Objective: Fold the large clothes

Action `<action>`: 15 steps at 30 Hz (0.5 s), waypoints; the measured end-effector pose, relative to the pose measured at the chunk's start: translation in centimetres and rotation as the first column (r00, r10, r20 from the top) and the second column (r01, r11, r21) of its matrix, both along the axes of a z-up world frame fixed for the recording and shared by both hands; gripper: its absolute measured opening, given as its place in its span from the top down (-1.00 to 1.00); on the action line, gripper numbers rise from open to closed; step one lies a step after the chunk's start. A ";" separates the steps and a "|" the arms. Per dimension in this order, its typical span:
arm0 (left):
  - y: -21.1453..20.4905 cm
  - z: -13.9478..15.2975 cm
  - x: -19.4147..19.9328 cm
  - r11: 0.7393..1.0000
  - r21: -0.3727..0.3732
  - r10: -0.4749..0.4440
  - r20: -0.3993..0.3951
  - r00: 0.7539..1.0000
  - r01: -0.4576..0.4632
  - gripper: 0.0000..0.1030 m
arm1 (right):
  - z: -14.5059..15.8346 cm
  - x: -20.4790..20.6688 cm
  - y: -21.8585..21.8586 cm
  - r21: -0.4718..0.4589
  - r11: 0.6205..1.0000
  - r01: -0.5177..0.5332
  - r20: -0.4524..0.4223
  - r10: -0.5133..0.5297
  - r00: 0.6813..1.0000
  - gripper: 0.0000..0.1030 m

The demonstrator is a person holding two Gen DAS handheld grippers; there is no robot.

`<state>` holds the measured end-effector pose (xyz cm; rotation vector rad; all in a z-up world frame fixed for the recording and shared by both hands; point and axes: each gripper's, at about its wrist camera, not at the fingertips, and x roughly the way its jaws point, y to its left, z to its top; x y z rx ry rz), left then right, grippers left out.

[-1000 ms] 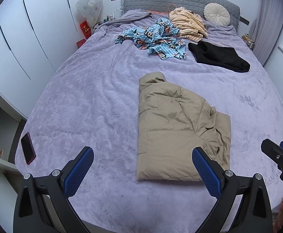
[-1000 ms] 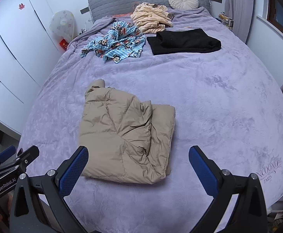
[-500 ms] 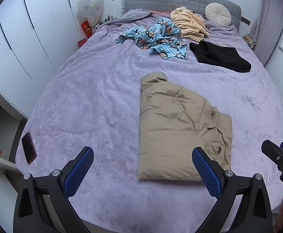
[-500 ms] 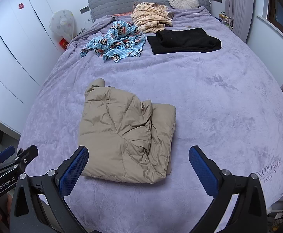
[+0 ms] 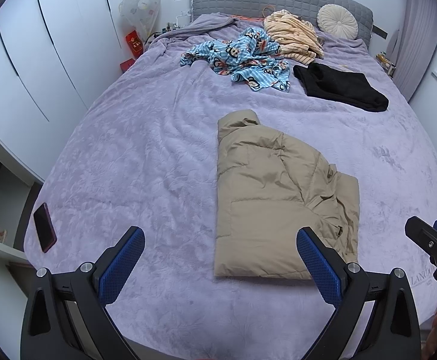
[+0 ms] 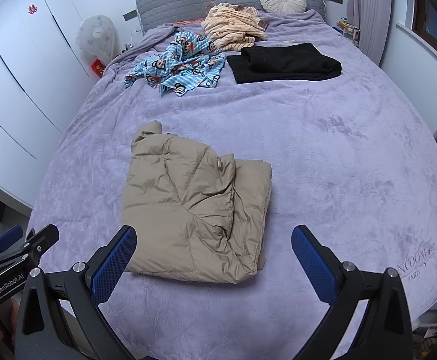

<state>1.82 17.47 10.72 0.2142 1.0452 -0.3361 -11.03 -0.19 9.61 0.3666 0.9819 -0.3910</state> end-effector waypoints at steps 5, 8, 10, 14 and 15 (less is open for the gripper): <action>0.5 -0.1 -0.1 1.000 -0.002 0.002 -0.001 1.000 -0.002 -0.97 | 0.0 0.0 0.0 -0.001 1.000 0.001 -0.001 -0.001 1.000 -0.99; 0.5 -0.1 0.0 1.000 -0.002 0.003 -0.002 1.000 -0.003 -0.97 | 0.1 0.0 0.1 -0.001 1.000 0.001 0.001 -0.001 1.000 -0.99; 0.5 -0.1 0.0 1.000 -0.003 0.002 -0.003 1.000 -0.002 -0.97 | 0.1 0.0 0.0 -0.001 1.000 0.000 0.000 0.000 1.000 -0.99; 0.5 -0.1 0.0 1.000 -0.001 0.001 -0.002 1.000 -0.001 -0.97 | 0.1 0.0 0.0 -0.001 1.000 -0.001 -0.001 0.001 1.000 -0.99; 0.5 -0.1 0.0 1.000 -0.001 0.001 -0.002 1.000 -0.001 -0.97 | 0.1 0.0 0.0 0.000 1.000 0.000 0.000 0.000 1.000 -0.99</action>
